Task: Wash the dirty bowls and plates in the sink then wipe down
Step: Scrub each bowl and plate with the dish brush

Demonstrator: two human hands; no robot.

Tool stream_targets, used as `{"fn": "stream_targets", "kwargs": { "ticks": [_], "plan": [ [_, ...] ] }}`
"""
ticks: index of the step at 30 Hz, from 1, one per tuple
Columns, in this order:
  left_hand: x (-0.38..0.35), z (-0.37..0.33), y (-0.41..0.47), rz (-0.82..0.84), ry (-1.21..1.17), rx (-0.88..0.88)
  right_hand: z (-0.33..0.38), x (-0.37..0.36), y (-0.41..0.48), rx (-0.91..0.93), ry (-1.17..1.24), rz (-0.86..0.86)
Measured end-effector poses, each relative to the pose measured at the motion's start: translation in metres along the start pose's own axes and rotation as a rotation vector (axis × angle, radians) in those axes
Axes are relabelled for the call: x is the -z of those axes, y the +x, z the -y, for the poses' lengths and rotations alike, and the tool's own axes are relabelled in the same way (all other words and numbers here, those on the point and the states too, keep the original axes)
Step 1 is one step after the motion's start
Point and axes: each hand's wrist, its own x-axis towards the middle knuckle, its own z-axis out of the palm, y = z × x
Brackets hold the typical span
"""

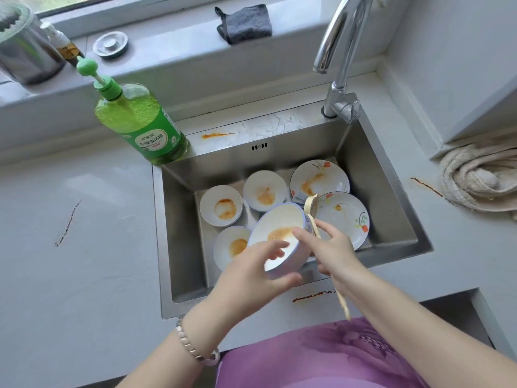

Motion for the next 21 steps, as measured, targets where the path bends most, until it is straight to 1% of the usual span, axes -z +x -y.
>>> {"fn": "stream_targets", "kwargs": {
  "ticks": [1, 2, 4, 6, 8, 10, 11, 13, 15, 17, 18, 20, 21],
  "plan": [
    [-0.007, -0.004, 0.001, 0.046, 0.099, -0.024, 0.001, -0.003, 0.0, 0.012, -0.002, -0.007],
    [-0.012, -0.005, 0.002, 0.029, 0.154, -0.033, 0.003, -0.006, -0.002, 0.027, 0.002, 0.0],
    [-0.016, -0.004, 0.005, -0.098, 0.115, -0.031, 0.007, -0.009, -0.003, 0.083, -0.032, 0.03],
    [-0.012, 0.002, 0.008, -0.173, -0.018, 0.012, 0.008, -0.006, -0.002, 0.169, -0.134, 0.076],
    [0.001, 0.011, 0.011, -0.184, -0.312, 0.118, 0.008, 0.005, 0.001, 0.272, -0.281, 0.136],
    [0.014, 0.019, 0.013, -0.174, -0.587, 0.188, 0.009, 0.021, 0.0, 0.389, -0.463, 0.217],
    [0.019, 0.022, 0.012, -0.166, -0.651, 0.2, 0.01, 0.026, -0.004, 0.455, -0.56, 0.255],
    [0.022, 0.027, 0.013, -0.169, -0.683, 0.199, 0.012, 0.028, -0.019, 0.621, -0.791, 0.292],
    [0.025, 0.029, 0.011, -0.199, -0.656, 0.176, 0.013, 0.022, -0.033, 0.823, -1.018, 0.262],
    [0.029, 0.028, 0.008, -0.179, -0.662, 0.143, 0.02, 0.02, -0.032, 0.913, -1.07, 0.171],
    [0.031, 0.026, 0.006, -0.15, -0.684, 0.129, 0.025, 0.022, -0.024, 0.898, -1.07, 0.108],
    [0.034, 0.024, 0.001, -0.097, -0.697, 0.105, 0.036, 0.025, -0.006, 0.807, -1.084, 0.003],
    [0.035, 0.023, -0.002, -0.082, -0.681, 0.095, 0.039, 0.026, -0.002, 0.793, -1.093, -0.018]
  ]
}}
